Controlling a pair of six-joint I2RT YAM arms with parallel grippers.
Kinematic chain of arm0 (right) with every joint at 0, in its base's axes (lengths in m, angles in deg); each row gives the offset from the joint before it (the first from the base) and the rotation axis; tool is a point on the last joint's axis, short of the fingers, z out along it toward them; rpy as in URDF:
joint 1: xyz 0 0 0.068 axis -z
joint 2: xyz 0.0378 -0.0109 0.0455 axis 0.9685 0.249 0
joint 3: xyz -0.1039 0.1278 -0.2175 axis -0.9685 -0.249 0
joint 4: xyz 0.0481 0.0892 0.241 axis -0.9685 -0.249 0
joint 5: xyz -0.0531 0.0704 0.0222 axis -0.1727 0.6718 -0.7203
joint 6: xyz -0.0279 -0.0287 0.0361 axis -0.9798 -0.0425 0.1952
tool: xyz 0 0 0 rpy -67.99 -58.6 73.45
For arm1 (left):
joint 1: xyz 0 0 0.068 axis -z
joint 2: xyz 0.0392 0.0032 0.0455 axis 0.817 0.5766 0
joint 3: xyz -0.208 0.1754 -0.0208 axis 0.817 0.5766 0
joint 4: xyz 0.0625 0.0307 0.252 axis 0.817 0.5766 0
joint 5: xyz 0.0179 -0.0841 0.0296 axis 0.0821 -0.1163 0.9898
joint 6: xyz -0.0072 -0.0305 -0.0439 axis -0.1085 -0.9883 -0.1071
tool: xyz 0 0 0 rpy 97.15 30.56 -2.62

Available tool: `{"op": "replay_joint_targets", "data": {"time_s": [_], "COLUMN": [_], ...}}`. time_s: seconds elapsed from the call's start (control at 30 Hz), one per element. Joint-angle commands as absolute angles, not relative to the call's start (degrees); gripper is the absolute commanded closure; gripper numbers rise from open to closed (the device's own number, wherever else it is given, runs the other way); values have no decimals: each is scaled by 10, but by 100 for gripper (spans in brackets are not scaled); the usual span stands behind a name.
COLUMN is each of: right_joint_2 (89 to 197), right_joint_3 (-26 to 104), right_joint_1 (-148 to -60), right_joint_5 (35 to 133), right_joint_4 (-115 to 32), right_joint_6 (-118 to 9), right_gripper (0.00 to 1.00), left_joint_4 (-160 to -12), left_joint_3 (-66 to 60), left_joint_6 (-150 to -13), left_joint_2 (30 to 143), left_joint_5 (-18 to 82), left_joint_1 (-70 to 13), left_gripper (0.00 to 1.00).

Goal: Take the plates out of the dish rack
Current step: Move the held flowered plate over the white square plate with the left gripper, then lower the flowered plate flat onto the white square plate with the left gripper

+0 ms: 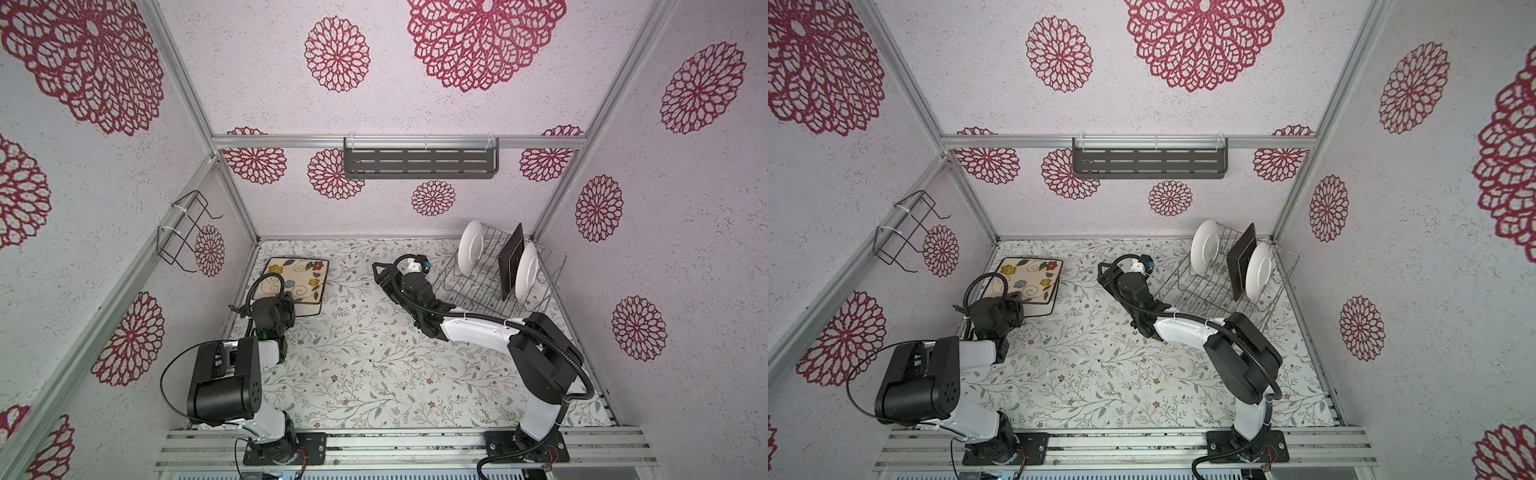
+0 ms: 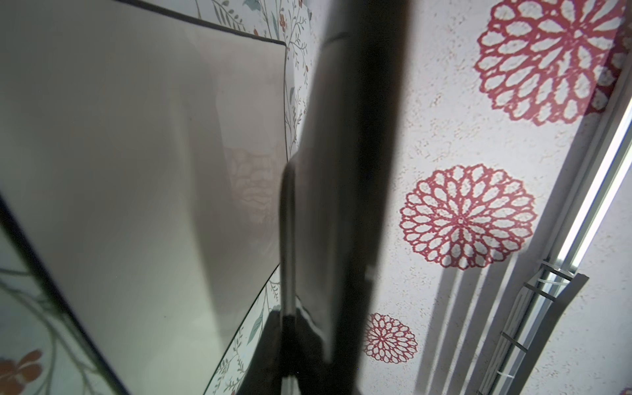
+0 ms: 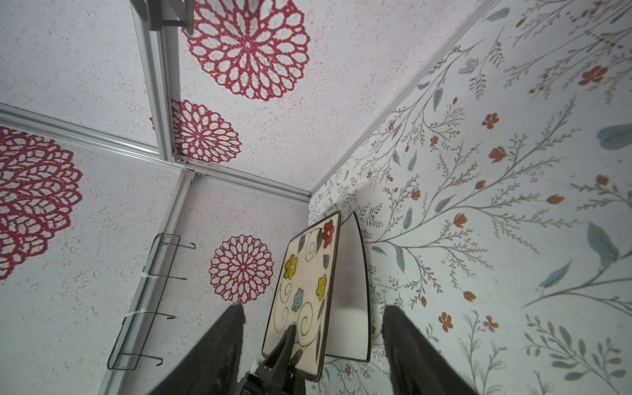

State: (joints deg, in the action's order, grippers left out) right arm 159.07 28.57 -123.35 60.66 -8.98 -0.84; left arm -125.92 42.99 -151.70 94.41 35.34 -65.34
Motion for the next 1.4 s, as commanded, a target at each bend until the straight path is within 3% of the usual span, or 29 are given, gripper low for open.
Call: {"op": "replay_joint_targets", "data": {"time_s": [0.0, 1.37], "right_joint_2": [1592, 1587], "right_joint_3": [306, 292], "right_joint_1": [-1230, -1222], "right_joint_5": [618, 621], "right_joint_4": [-77, -85], "right_joint_6": [-21, -8], "right_gripper": [33, 33], "left_joint_4": [-1352, -1346], "left_joint_3": [416, 416], "left_joint_6": [-1514, -1530], "left_joint_2": [907, 971], "left_joint_5": [361, 374], "left_joint_1": [-665, -671], "left_gripper": [100, 100]}}
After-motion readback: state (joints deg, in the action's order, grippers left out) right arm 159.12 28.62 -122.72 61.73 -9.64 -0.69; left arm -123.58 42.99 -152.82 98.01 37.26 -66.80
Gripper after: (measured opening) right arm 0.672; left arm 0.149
